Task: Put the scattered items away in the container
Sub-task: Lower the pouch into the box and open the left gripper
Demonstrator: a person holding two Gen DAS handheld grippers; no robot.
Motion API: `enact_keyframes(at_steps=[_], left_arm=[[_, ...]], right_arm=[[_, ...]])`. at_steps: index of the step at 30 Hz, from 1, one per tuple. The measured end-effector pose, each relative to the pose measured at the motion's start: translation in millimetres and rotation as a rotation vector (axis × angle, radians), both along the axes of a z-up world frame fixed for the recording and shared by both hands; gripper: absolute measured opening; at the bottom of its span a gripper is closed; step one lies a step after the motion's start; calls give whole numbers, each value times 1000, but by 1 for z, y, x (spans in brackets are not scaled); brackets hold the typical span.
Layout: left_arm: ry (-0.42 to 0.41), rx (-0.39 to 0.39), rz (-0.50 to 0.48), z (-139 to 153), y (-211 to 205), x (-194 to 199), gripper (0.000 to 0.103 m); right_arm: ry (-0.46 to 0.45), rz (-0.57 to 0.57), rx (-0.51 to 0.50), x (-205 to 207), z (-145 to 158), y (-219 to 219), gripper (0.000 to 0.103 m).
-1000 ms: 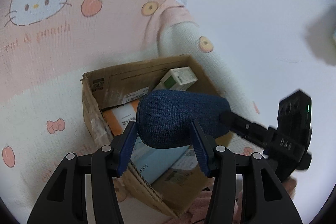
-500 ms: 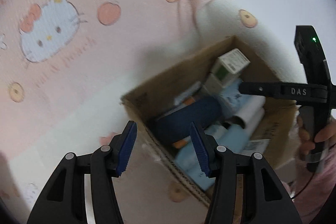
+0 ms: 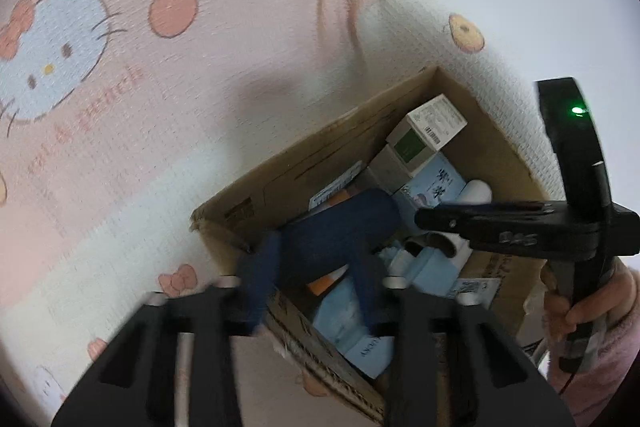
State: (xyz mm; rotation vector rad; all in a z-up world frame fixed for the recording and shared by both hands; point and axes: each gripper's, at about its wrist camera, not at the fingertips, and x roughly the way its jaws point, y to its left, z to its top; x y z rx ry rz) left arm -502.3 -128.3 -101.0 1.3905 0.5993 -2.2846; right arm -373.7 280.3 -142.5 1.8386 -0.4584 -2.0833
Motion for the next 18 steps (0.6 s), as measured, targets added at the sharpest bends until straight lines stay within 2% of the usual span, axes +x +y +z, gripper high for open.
enact_keyframes(at_steps=[4,8,10,13,18], left_arm=[[-76,24,-71,-15,-3,-21,15],[-200,37,-113,-39,-11,-39,14],[-262,-21,-139,-43,-10,-46,14],[-294,-12,-196,-44,-10,-53,14],[-297,21,-191,-45,-15,-56,14]], right_arm=[[-53,23,91,-3,-22,-19,17],[-116,13,113,-10,-44,-27,17],[-134,9,152,-14,-53,-28,17],[-91,16,155,-23,-50,-29,17],[-84,19,131,-32,-51,-26,17]])
